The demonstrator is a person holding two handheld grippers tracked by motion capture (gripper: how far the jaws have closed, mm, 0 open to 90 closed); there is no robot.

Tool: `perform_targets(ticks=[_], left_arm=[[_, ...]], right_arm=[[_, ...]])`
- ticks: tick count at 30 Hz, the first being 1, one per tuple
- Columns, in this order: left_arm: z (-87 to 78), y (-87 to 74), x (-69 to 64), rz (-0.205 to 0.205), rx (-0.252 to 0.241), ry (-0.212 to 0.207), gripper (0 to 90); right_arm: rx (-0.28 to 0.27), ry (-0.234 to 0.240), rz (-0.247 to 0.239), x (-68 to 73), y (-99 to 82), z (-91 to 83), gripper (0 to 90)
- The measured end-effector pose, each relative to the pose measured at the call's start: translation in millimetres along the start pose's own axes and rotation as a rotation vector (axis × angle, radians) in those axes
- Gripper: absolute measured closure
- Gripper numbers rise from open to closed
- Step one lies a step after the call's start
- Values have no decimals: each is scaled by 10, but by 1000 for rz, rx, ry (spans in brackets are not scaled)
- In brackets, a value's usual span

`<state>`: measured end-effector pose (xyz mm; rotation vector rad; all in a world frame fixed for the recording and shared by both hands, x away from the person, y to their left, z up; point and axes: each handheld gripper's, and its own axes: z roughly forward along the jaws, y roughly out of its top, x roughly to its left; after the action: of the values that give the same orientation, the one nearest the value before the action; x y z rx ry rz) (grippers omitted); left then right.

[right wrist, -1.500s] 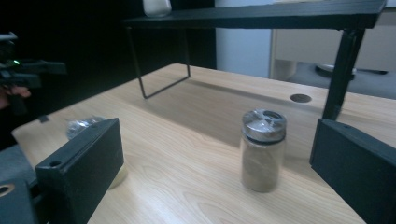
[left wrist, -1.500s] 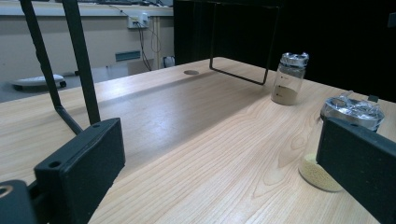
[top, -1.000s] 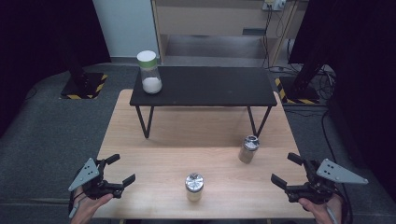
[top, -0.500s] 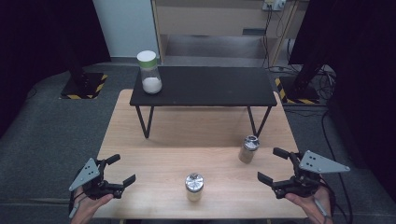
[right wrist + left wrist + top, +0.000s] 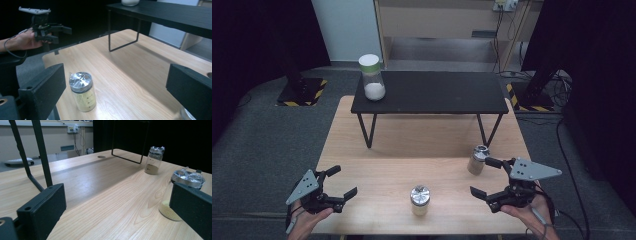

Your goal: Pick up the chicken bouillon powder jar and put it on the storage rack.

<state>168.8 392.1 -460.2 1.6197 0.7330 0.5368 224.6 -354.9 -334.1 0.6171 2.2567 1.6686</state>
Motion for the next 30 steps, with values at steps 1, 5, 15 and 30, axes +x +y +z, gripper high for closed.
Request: perform_targets(ticks=[1, 5, 15, 30], left_arm=[[1, 0, 0, 0, 0, -1, 0], [3, 4, 0, 1, 5, 0, 0], [5, 3, 0, 3, 4, -2, 0], [12, 3, 1, 9, 4, -5, 0]], right_arm=[[6, 6, -8, 3, 23, 27, 32], [27, 28, -24, 15, 93, 131, 32], [58, 87, -44, 30, 152, 415, 35], [64, 153, -41, 9, 61, 796, 37]])
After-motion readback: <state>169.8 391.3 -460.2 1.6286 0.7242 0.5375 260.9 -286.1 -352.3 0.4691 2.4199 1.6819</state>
